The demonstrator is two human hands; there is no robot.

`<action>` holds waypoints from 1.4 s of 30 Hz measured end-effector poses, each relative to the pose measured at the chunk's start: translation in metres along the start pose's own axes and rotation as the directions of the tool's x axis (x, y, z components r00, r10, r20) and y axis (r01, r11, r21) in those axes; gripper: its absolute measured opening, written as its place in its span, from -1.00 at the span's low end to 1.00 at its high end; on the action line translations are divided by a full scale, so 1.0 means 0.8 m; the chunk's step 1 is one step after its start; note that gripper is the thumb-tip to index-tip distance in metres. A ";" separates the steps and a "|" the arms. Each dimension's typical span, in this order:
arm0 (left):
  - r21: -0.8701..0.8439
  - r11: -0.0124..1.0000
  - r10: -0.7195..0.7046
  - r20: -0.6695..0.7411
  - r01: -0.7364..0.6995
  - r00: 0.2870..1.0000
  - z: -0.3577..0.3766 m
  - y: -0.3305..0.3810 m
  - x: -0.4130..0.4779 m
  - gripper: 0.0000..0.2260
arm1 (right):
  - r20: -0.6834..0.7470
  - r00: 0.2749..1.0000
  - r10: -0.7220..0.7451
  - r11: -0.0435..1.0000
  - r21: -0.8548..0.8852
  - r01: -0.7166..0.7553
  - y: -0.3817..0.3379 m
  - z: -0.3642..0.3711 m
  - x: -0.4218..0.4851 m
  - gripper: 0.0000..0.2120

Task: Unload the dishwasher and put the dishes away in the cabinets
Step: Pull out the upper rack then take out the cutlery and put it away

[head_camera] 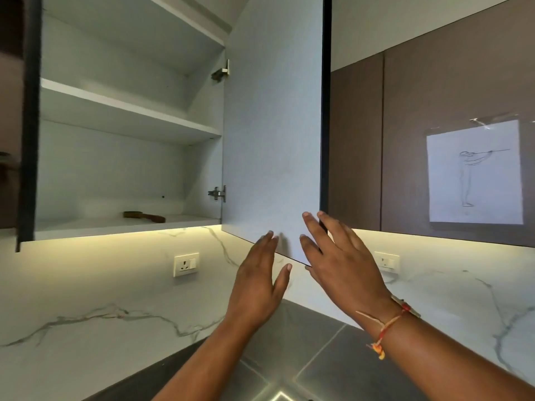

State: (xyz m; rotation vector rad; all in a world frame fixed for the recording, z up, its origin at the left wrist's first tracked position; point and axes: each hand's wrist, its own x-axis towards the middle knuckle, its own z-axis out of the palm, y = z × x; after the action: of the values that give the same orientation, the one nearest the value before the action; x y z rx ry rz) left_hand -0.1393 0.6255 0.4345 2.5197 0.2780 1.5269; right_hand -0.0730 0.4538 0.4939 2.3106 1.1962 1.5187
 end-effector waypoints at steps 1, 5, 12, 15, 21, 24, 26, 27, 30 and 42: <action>0.037 0.999 0.029 0.011 -0.029 1.000 0.010 -0.003 0.011 -0.42 | 0.030 1.000 0.009 0.999 -0.036 -0.008 0.010 0.008 0.002 -0.33; 0.124 0.974 0.183 0.051 -0.188 0.982 0.049 -0.018 0.056 -0.37 | 0.116 0.992 0.042 0.984 -0.177 -0.021 0.044 0.048 0.005 -0.23; 0.136 0.947 0.270 0.153 -0.291 0.951 0.139 -0.036 0.124 -0.34 | 0.225 0.965 0.137 0.987 -0.115 -0.114 0.082 0.107 0.034 -0.23; 0.155 0.928 0.309 0.193 -0.340 0.931 0.170 -0.040 0.140 -0.36 | 0.265 0.943 0.201 0.978 -0.118 -0.175 0.092 0.136 0.034 -0.25; 0.170 0.898 0.360 0.242 -0.405 0.901 0.225 -0.054 0.155 -0.35 | 0.297 0.923 0.244 0.968 -0.125 -0.215 0.102 0.182 0.027 -0.23; 0.152 0.910 0.356 0.191 -0.386 0.915 0.239 -0.049 0.154 -0.33 | 0.265 0.923 0.278 0.960 -0.103 -0.260 0.098 0.194 0.027 -0.22; 0.120 0.918 0.356 0.179 -0.379 0.917 0.241 -0.044 0.153 -0.30 | 0.242 0.927 0.285 0.958 -0.084 -0.273 0.094 0.197 0.027 -0.24; 0.110 0.920 0.356 0.171 -0.377 0.919 0.240 -0.042 0.152 -0.29 | 0.231 0.930 0.285 0.959 -0.076 -0.275 0.093 0.197 0.026 -0.26; 0.076 0.940 0.319 0.146 -0.332 0.936 0.239 -0.034 0.144 -0.28 | 0.216 0.929 0.302 0.953 -0.041 -0.301 0.090 0.191 0.018 -0.30; -0.417 0.797 0.546 0.188 -0.437 0.817 0.258 0.132 -0.052 -0.59 | 0.381 0.708 0.595 0.778 -0.053 -0.625 0.081 0.113 -0.226 -0.41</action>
State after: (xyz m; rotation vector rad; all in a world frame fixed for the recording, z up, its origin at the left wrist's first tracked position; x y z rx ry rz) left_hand 0.0321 0.5010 0.3315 2.5726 -0.7070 1.1515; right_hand 0.0037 0.3153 0.3525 3.0636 0.3953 1.0558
